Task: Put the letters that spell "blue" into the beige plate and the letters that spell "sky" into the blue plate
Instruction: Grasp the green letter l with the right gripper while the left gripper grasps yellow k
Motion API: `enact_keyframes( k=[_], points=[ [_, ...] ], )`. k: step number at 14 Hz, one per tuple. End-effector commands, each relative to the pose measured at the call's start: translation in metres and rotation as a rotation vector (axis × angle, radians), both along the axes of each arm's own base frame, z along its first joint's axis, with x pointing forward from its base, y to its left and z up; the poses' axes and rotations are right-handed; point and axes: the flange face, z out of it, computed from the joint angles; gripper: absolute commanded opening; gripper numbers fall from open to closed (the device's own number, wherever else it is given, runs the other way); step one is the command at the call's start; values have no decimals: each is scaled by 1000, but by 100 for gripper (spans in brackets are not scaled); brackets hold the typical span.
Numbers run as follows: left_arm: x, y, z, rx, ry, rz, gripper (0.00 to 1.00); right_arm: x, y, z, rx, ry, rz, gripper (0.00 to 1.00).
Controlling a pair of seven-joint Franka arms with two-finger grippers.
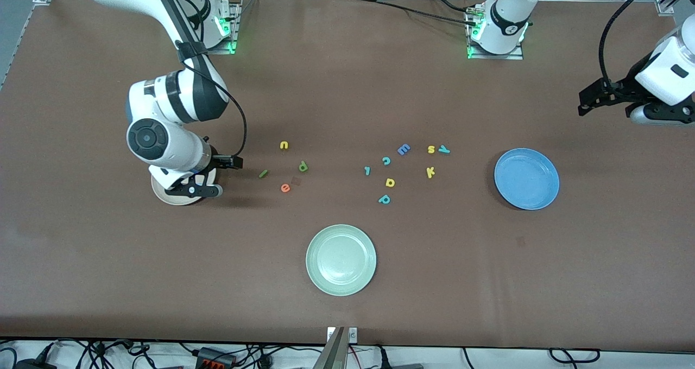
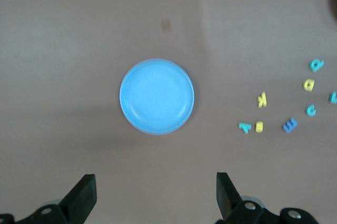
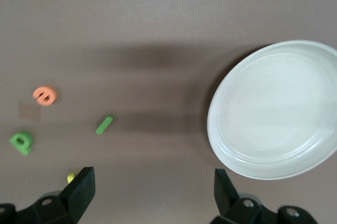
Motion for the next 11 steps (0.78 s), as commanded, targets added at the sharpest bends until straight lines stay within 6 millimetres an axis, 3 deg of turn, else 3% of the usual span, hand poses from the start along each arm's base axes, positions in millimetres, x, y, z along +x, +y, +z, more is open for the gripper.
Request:
enact_keyframes(
  k=[1, 2, 4, 6, 8, 10, 11],
  points=[
    [-4, -23, -21, -41, 150, -42, 100, -12, 13, -34, -17, -9, -101, 100],
    [-4, -30, -27, -40, 178, -57, 100, -13, 18, -49, -23, -17, -120, 100],
    [9, -34, -61, -43, 242, -64, 100, -14, 24, -73, -22, -25, -204, 100],
    [30, -34, -111, -51, 292, -63, 100, -18, 45, -84, 28, -30, -280, 100],
    [55, -34, -160, -60, 281, -58, 100, -17, 44, -92, 31, -34, -326, 100],
    [71, -47, -217, -66, 295, -72, 100, -19, 48, -106, 19, -32, -351, 100],
    [76, -58, -244, -69, 304, -86, 100, -22, 54, -110, 17, -36, -359, 92]
  ],
)
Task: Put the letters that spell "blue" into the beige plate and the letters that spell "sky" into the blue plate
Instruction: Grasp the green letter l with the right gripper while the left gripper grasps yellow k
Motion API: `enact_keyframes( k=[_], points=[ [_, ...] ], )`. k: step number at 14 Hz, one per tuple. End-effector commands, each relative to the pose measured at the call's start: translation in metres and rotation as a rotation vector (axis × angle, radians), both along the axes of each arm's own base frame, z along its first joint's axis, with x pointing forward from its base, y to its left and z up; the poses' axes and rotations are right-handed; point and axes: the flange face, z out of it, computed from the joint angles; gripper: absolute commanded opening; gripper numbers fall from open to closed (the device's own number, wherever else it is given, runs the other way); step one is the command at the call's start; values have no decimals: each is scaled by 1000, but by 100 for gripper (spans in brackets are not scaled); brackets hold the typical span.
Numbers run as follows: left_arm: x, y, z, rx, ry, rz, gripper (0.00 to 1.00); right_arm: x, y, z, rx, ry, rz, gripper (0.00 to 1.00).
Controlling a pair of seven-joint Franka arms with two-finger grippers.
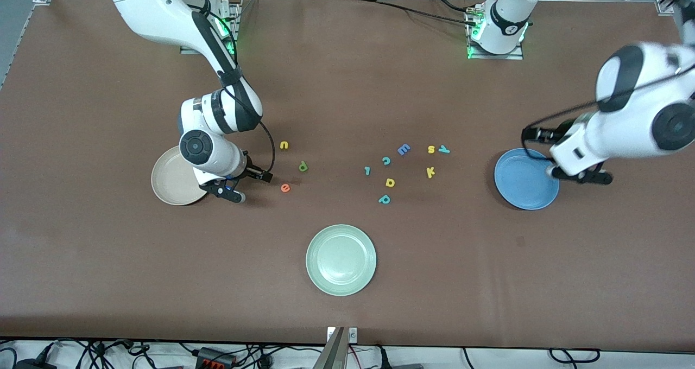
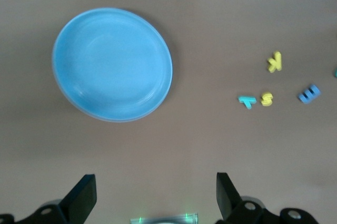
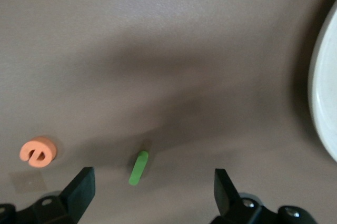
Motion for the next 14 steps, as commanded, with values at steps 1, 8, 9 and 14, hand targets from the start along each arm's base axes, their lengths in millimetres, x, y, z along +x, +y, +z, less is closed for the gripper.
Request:
enact_keyframes(
  k=[1, 8, 9, 14],
  points=[
    [18, -30, -64, -31, 14, -34, 100, -7, 13, -15, -5, -1, -42, 90],
    [40, -129, -135, -33, -27, -165, 100, -7, 18, -19, 14, 0, -108, 48],
    [39, -134, -138, -28, -25, -153, 100, -7, 19, -18, 15, -1, -106, 40],
    [22, -171, -157, 57, -37, 43, 100, -5, 17, -17, 16, 1, -97, 0]
  ],
)
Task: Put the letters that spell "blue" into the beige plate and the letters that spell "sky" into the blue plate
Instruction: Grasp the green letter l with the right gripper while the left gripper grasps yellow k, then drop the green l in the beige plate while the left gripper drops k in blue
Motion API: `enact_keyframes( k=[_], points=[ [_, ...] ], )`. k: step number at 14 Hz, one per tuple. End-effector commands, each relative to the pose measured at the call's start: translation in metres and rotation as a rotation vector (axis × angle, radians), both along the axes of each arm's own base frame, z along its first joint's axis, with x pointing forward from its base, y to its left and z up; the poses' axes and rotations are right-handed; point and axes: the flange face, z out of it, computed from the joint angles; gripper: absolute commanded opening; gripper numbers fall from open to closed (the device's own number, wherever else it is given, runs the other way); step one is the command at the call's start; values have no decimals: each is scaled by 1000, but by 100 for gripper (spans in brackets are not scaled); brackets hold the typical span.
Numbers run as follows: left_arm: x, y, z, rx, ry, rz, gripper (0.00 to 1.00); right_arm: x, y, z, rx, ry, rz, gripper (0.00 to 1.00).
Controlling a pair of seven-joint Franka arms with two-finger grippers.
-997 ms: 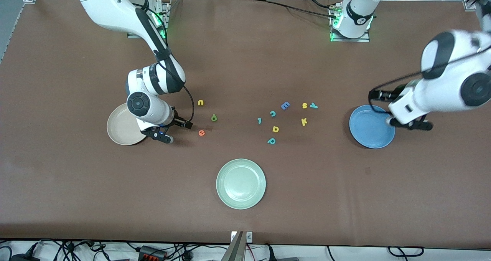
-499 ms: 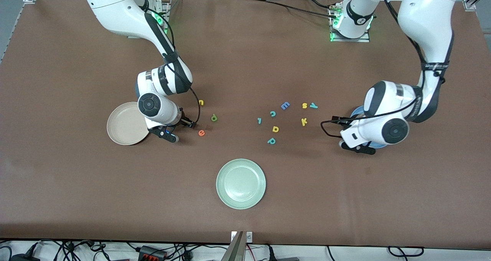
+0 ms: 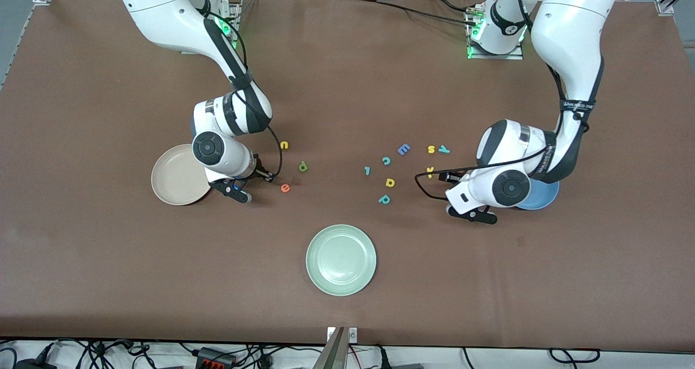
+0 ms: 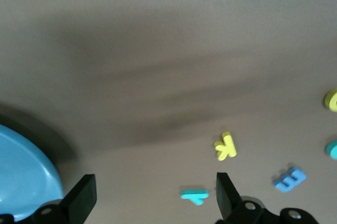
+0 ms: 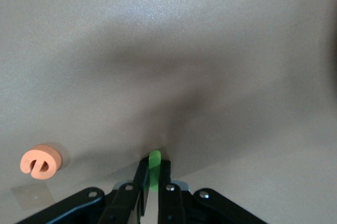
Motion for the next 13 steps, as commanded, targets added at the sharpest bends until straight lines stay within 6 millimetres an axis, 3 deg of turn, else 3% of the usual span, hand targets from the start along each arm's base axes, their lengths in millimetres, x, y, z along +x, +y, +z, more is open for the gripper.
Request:
enact_keyframes(
  k=[1, 3, 6, 9, 11, 13],
  points=[
    [-11, -15, -26, 40, -11, 126, 100, 2, 1, 5, 12, -2, -9, 0],
    [-25, -38, -31, 44, -27, 109, 100, 11, -6, 31, 24, -24, -14, 0],
    [-34, -43, -45, 56, -38, 117, 100, 26, -62, 61, 39, 7, 26, 0],
    [-48, -43, -53, 52, -54, 115, 100, 34, -140, 60, 68, 75, 127, 0],
    [-52, -44, -59, 50, -65, 122, 100, 32, -175, 55, 89, 107, 176, 0],
    [-56, -43, -64, 48, -78, 128, 81, 24, -210, 38, 122, 180, 206, 0]
  ],
)
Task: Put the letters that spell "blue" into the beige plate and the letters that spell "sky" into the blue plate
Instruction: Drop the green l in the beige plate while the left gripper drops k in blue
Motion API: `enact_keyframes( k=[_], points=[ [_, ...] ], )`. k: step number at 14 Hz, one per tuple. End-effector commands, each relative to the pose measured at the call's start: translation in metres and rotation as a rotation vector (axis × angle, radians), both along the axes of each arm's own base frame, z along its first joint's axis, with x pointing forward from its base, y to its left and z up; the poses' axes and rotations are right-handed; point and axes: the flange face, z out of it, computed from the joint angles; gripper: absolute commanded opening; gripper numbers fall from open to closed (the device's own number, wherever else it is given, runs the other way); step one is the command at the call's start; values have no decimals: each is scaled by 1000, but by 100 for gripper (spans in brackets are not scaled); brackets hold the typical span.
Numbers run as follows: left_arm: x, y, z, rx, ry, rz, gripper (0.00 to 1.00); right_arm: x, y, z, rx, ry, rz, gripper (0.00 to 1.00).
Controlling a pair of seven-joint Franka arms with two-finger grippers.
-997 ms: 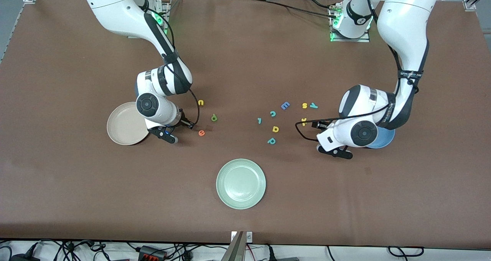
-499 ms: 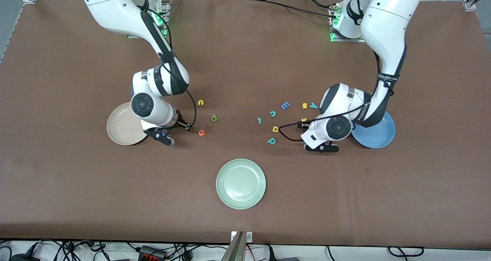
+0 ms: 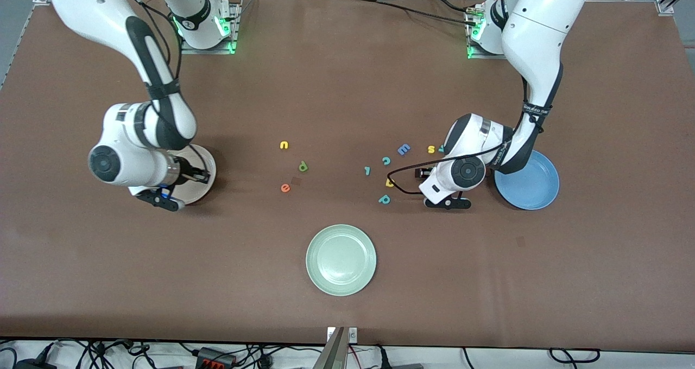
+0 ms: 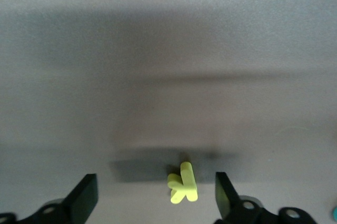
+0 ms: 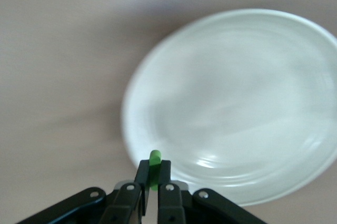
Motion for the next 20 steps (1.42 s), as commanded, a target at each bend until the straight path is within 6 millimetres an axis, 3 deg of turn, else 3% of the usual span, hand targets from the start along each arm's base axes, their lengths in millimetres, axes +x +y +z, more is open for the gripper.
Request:
enact_keyframes(
  k=[1, 2, 3, 4, 5, 6, 8, 10, 12, 14, 15, 17, 18, 20],
  points=[
    [-11, 0, 6, 3, -20, 11, 68, -10, -24, -16, 39, 59, 55, 0],
    [-11, -1, 6, 3, -20, 11, 55, -11, -33, -21, 44, 65, 54, 0],
    [-11, 0, 6, 4, -18, 12, 42, -11, -38, -25, 42, 65, 46, 27],
    [-11, 0, 6, 4, -18, 12, 30, -11, -39, -32, 41, 69, 48, 42],
    [-11, 0, 7, 3, -20, 11, 18, -9, -38, -31, 41, 62, 46, 95],
    [-11, -1, 9, 3, -20, 9, 10, -5, -33, -27, 39, 53, 56, 100],
    [-8, 0, 16, -3, -28, 2, 2, 4, -4, -1, 48, 20, 90, 100],
    [-4, 4, 24, -3, -29, 1, 1, 3, 47, 18, 61, -17, 154, 100],
    [7, 21, 47, 2, 1, -45, 1, -8, 102, 23, 60, -23, 160, 100],
    [29, 65, 68, -22, 52, -103, 1, -22, 150, 22, 52, -48, 210, 100],
    [40, 96, 76, -42, 76, -122, 1, -28, 167, 21, 53, -64, 250, 100],
    [50, 153, 80, -21, 109, -135, 4, -48, 214, 16, 52, -84, 318, 100],
    [53, 184, 76, 40, 112, -156, 4, -59, 228, 9, 46, -82, 334, 100],
    [57, 231, 65, 50, 117, -170, 4, -84, 233, -17, 24, -79, 338, 100]
  ],
)
